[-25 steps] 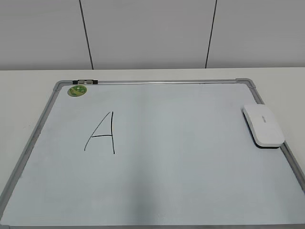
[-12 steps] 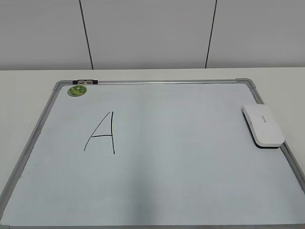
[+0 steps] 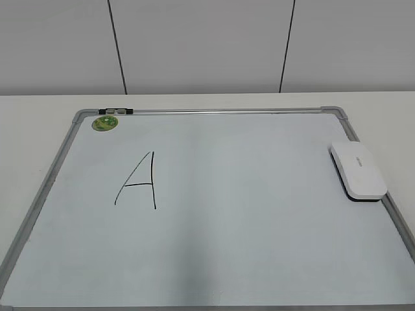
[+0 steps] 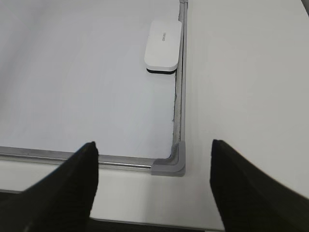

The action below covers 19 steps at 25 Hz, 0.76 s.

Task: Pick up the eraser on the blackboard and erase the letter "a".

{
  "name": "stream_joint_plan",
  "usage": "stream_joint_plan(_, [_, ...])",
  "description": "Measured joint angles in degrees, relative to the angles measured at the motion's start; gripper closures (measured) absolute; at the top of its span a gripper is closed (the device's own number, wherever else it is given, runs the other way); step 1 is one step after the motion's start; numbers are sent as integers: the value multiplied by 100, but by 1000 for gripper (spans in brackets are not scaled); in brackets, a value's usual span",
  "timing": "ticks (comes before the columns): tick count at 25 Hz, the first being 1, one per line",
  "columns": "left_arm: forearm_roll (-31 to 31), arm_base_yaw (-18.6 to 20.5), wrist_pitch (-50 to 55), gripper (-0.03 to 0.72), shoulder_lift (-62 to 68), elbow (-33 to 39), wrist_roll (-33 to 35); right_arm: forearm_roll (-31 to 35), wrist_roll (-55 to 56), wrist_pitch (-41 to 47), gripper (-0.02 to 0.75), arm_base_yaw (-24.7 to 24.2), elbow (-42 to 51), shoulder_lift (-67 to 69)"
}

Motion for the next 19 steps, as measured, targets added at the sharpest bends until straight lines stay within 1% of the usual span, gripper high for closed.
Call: stream_joint_plan(19, [0,0,0,445,0,0,0,-2,13,0,202,0,0,0])
